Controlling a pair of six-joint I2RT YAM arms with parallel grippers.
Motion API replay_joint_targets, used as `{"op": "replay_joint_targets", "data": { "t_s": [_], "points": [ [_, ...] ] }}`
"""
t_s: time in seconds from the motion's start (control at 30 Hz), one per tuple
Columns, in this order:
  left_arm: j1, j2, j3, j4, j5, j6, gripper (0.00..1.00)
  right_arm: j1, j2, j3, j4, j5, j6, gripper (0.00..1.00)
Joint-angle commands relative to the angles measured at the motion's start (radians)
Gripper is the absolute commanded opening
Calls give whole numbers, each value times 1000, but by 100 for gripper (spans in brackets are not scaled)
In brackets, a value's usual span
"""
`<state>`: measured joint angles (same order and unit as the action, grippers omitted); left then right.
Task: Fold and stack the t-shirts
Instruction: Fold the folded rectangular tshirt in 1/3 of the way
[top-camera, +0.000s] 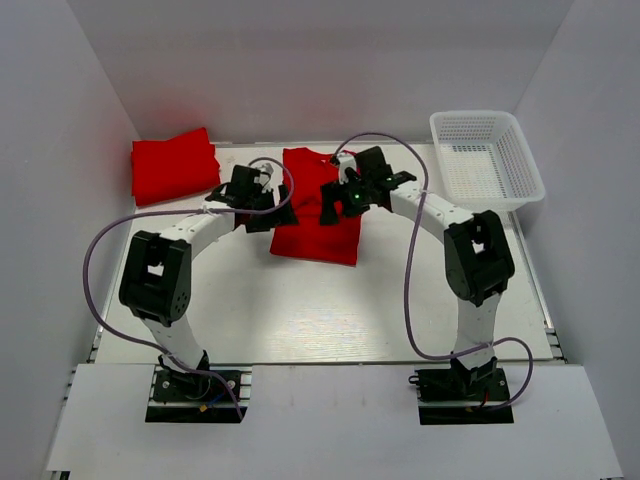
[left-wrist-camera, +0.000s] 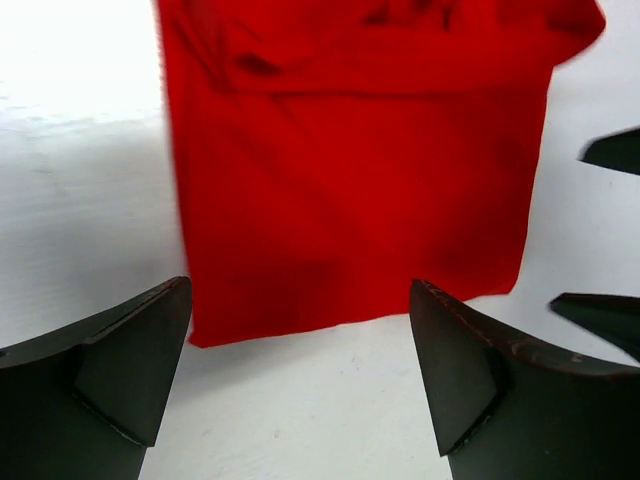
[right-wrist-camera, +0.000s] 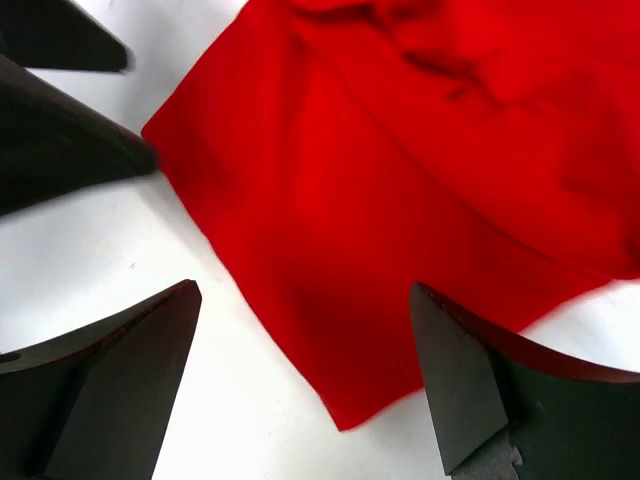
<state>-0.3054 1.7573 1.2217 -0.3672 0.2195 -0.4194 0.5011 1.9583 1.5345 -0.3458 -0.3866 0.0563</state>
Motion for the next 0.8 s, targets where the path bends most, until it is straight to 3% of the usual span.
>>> {"op": "replay_joint_targets", "data": {
  "t_s": [0.0, 0.27, 0.37, 0.77],
  "points": [
    [-15, -36, -74, 125, 118, 2, 99, 28, 65, 41, 25, -32, -1, 90],
    [-24, -36, -204, 347, 193, -30, 97, 57, 151, 90, 140, -11, 137, 90],
    [-24, -22, -246, 379, 202, -39, 91, 59, 163, 67, 182, -14, 184, 90],
    [-24, 22, -312, 393, 178, -58, 88, 54, 221, 85, 245, 12, 247, 90]
  ]
}}
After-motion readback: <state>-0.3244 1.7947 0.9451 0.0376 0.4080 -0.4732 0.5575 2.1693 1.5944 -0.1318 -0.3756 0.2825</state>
